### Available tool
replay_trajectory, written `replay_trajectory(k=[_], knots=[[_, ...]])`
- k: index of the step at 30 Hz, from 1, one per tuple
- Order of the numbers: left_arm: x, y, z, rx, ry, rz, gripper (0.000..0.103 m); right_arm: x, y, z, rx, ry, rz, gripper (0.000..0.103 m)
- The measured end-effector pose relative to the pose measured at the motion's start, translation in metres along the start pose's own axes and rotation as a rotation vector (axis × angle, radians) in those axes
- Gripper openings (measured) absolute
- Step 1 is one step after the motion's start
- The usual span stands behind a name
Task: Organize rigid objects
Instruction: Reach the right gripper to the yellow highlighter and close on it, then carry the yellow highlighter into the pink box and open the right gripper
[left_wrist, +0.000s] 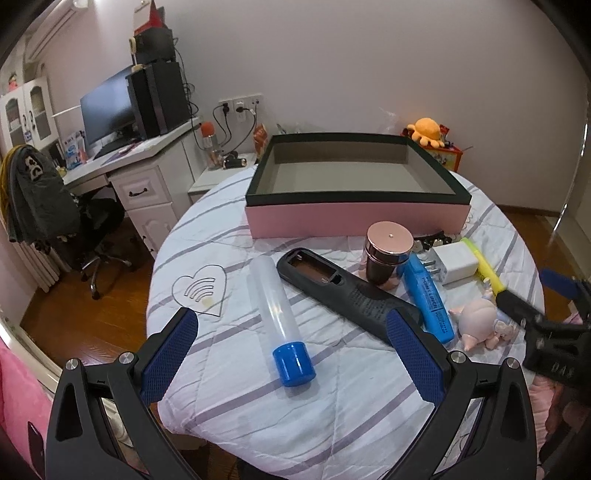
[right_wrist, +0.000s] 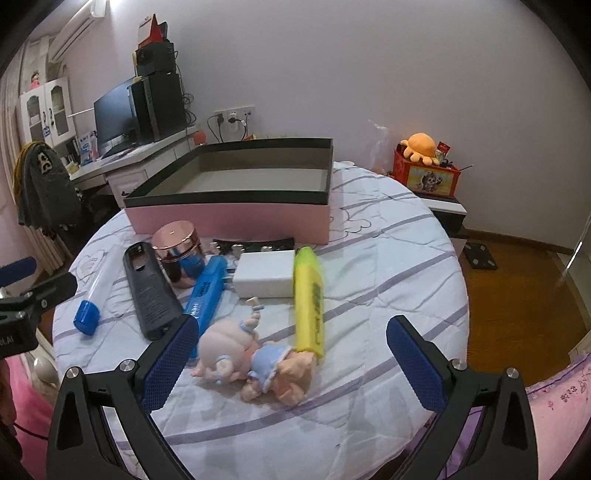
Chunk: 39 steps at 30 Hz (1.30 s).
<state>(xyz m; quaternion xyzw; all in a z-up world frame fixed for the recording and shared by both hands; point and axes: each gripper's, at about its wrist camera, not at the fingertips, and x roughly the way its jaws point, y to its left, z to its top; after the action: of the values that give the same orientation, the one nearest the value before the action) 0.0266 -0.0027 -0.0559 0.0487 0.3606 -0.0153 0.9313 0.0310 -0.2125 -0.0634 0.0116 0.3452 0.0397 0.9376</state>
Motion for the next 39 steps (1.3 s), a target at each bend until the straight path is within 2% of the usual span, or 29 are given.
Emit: replay_trajectory(k=[6,8,12,17,25,28,30,31,36,39], knots=[[0.007,-0.004,0.005,0.007,-0.002,0.001,0.103,0.009,-0.011,0.016,-0.005,-0.005,-0.007,0.091],[0.009,-0.005,0.009,0.007,-0.002,0.001,0.103,0.017,-0.015,0.021,-0.005,0.015,0.001,0.079],[0.014,-0.005,0.014,0.009,-0.001,0.002,0.103,0.033,-0.018,0.026,-0.01,0.066,0.012,0.07],[0.023,-0.006,0.018,0.011,0.01,-0.001,0.103,0.055,-0.024,0.024,-0.005,0.152,0.039,0.052],[0.033,-0.011,0.024,0.021,0.022,-0.017,0.103,0.069,-0.031,0.027,-0.001,0.217,0.09,0.047],[0.034,-0.012,0.025,0.02,0.025,-0.023,0.103,0.076,-0.031,0.026,-0.025,0.242,0.086,0.04],[0.036,-0.012,0.027,0.019,0.026,-0.025,0.103,0.076,-0.029,0.026,-0.049,0.242,0.087,0.03],[0.036,-0.013,0.029,0.019,0.025,-0.027,0.103,0.075,-0.028,0.027,-0.053,0.242,0.093,0.018],[0.034,-0.014,0.035,0.022,0.006,-0.04,0.103,0.072,-0.027,0.03,-0.071,0.248,0.099,0.016],[0.033,-0.014,0.039,0.018,-0.003,-0.052,0.103,0.061,-0.024,0.034,-0.075,0.223,0.101,0.016]])
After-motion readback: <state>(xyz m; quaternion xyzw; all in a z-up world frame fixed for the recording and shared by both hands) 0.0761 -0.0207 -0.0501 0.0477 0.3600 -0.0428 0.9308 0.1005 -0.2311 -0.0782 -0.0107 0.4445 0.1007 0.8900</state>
